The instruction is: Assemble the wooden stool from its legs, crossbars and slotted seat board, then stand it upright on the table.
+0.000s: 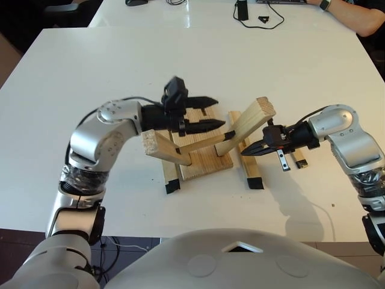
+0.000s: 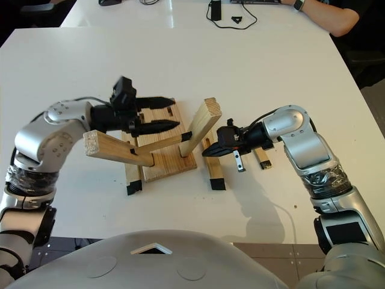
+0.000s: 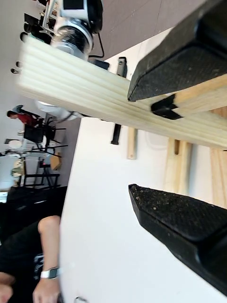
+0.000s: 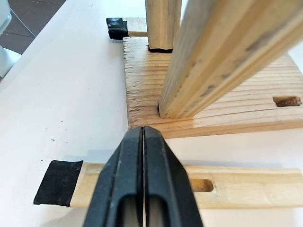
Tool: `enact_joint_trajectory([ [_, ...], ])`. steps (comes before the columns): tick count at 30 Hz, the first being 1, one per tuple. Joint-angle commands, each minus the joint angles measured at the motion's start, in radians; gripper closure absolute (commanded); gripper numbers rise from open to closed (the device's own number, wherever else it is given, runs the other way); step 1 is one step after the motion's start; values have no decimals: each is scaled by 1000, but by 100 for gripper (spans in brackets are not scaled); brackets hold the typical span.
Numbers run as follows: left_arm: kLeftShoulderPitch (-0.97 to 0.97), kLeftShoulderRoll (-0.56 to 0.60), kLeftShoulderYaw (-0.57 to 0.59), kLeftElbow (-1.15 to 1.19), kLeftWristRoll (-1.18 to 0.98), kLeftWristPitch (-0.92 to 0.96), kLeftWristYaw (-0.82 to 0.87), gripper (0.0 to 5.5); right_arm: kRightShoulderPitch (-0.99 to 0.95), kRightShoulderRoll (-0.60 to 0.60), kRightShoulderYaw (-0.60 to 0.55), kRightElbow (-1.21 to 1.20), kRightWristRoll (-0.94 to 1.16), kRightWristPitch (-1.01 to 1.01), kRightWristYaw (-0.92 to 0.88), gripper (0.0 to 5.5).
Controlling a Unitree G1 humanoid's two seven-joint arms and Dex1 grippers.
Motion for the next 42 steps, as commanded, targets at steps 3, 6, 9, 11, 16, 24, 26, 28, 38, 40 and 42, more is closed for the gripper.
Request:
enact_joint_trajectory([
  [3, -95, 90, 88, -22, -6, 4, -21, 227, 27, -22, -49, -15, 24, 10, -34, 549],
  [6, 20, 242, 191, 14, 72, -49, -77, 227, 39, -44, -110, -5, 37, 10, -66, 549],
  [9, 275, 362, 322, 42, 165, -133, -153, 201, 71, -46, -219, -22, 96, 30, -121, 550],
  [11, 446, 377, 390, 9, 183, -164, -194, 170, 93, -54, -291, -46, 154, 70, -144, 550],
  [16, 738, 353, 512, -204, 67, -122, -280, 219, 123, -85, -367, -82, 218, 122, -155, 550],
  [24, 772, 311, 476, -299, 38, -129, -198, 238, 66, -61, -345, -115, 271, 180, -169, 550],
  [26, 758, 314, 463, -292, 35, -132, -189, 238, 58, -54, -326, -122, 270, 182, -169, 550],
  [28, 747, 321, 447, -293, 40, -139, -190, 238, 44, -46, -306, -128, 274, 186, -163, 550],
  [38, 665, 325, 293, -374, 51, -123, -144, 238, 3, -23, -244, -194, 335, 241, -134, 550],
  [40, 638, 330, 262, -361, 65, -119, -130, 238, -4, -16, -232, -200, 337, 246, -136, 550],
  [42, 609, 332, 233, -347, 81, -117, -117, 238, -12, -10, -224, -205, 342, 251, -133, 550],
])
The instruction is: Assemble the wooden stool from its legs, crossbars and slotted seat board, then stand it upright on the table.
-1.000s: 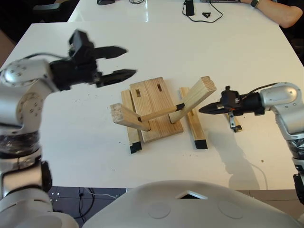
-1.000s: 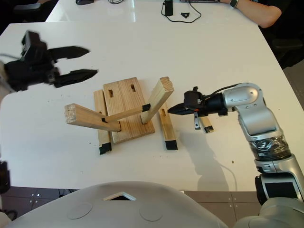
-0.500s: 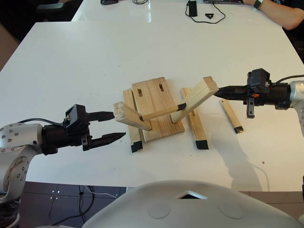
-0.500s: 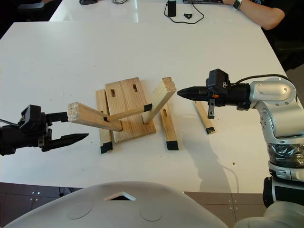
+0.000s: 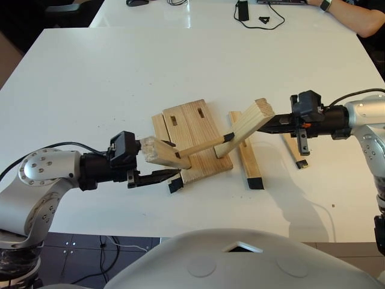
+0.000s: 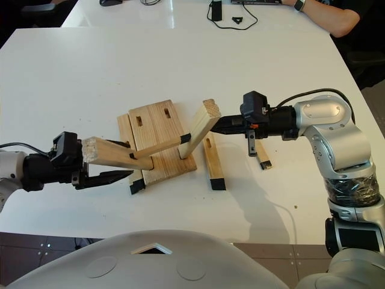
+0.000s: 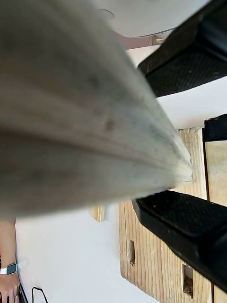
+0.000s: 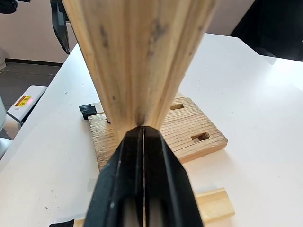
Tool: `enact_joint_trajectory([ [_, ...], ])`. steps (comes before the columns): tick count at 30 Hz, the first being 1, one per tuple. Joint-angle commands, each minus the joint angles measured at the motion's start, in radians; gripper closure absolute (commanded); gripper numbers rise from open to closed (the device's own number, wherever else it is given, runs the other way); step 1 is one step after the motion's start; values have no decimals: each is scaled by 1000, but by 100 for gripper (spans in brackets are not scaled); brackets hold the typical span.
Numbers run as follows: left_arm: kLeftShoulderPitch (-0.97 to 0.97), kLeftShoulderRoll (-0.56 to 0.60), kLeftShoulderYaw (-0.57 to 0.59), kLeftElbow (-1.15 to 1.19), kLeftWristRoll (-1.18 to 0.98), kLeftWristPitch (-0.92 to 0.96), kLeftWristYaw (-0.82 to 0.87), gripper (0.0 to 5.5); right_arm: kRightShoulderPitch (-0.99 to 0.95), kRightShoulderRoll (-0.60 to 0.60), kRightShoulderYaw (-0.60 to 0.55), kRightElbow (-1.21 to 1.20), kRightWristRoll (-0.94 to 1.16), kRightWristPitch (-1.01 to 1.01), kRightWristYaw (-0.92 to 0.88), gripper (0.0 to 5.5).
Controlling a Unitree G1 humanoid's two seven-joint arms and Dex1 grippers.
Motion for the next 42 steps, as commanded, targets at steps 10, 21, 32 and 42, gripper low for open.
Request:
enact_joint_trajectory([
  [10, -171, -2, -168, 52, 54, 34, 59, 238, -32, 47, 83, -78, 18, 31, 8, 550],
  [21, -157, -43, -263, 136, 117, -19, 68, 238, -75, 64, 85, -110, 40, 57, 12, 550],
  [32, -183, -113, -344, 130, 161, -54, 102, 238, -111, 113, 122, -151, 55, 93, -1, 550],
  [42, -270, -183, -432, 183, 231, -85, 100, 238, -121, 116, 125, -176, 44, 109, 9, 550],
])
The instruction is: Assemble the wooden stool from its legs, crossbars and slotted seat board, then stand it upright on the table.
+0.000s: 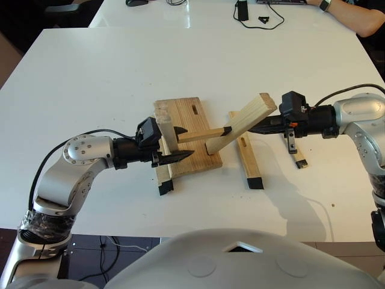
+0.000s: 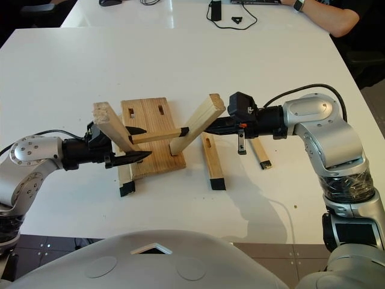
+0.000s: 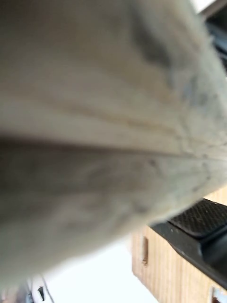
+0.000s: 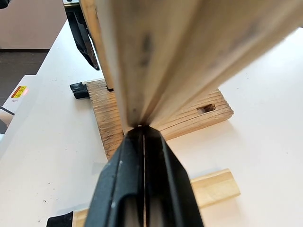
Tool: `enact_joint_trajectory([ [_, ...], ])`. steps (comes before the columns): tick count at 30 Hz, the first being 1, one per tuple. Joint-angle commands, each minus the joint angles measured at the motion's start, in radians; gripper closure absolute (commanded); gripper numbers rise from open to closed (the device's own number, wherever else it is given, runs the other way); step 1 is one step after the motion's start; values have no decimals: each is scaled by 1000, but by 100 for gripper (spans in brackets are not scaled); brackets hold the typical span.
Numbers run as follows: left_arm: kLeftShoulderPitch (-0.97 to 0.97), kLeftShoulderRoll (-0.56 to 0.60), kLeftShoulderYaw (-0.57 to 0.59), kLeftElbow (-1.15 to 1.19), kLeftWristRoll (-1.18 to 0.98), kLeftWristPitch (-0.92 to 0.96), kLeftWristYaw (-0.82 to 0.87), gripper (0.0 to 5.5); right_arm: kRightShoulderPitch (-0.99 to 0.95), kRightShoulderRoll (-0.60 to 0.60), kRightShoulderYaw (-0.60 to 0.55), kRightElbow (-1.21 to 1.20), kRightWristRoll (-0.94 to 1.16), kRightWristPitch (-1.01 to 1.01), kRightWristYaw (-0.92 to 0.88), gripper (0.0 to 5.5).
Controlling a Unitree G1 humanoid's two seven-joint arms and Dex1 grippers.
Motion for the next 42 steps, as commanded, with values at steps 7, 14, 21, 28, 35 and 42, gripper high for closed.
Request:
enact_joint_trajectory([
  [7, -63, -95, -175, 67, 89, -49, -4, 238, -71, 58, -5, -133, 129, -60, 71, 550],
  [14, -39, -117, -206, 140, 138, -110, -6, 238, -68, 34, -4, -69, 73, -108, 99, 550],
  [21, -15, -106, -233, 155, 212, -165, -18, 238, -23, 22, 44, -39, 4, -162, 128, 550],
  [28, -6, -99, -274, 185, 287, -216, -30, 238, 24, 24, 94, -8, -69, -229, 134, 550],
  [35, -16, -112, -304, 212, 324, -236, -26, 238, 19, 46, 119, -29, -58, -220, 125, 550],
  [42, -13, -111, -252, 161, 275, -195, 1, 238, 20, 44, 98, -18, -54, -220, 117, 550],
])
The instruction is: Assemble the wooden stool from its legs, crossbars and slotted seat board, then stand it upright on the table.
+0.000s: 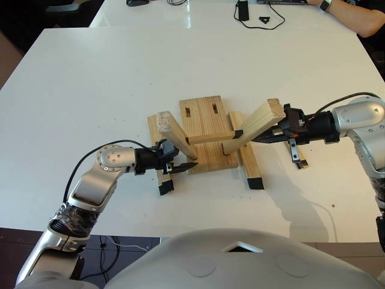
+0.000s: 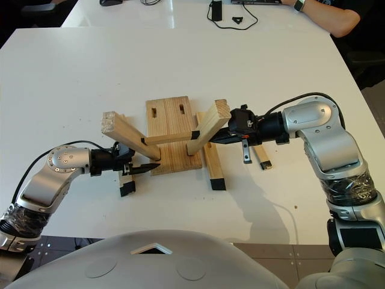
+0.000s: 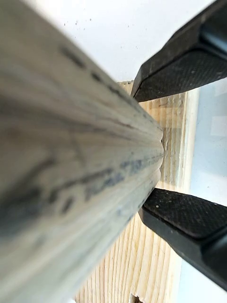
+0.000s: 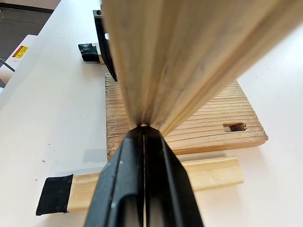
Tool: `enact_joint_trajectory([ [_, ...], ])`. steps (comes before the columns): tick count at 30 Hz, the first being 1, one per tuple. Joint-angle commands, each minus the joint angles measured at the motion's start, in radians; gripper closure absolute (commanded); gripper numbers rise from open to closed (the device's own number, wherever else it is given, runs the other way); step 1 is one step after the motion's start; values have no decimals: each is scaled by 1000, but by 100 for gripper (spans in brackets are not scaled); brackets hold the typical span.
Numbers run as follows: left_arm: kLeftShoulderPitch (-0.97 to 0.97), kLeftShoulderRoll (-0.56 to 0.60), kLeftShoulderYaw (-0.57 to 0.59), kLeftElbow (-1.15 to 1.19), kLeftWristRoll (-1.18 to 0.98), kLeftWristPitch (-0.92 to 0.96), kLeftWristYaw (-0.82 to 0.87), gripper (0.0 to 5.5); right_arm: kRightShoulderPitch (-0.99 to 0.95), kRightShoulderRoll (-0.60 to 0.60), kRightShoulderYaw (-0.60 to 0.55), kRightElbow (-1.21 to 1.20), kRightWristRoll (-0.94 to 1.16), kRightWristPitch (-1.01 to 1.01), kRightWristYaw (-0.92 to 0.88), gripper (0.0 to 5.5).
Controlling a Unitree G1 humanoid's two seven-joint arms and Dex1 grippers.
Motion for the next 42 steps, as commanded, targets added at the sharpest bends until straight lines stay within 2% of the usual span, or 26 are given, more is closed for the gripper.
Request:
enact_joint_trajectory([
  [1, -16, -42, -30, -68, -25, 50, 9, 238, -20, 85, 49, -50, 75, -28, 18, 550],
  [29, -5, -31, -26, -97, -3, 69, 8, 238, -18, 108, 39, -55, 80, -7, -12, 550],
  [37, -12, -38, -36, -86, 13, 61, 12, 241, -26, 115, 34, -50, 84, 1, -7, 456],
  [42, -18, -42, -38, -80, 21, 56, 14, 241, -28, 113, 29, -51, 84, 4, -8, 456],
])
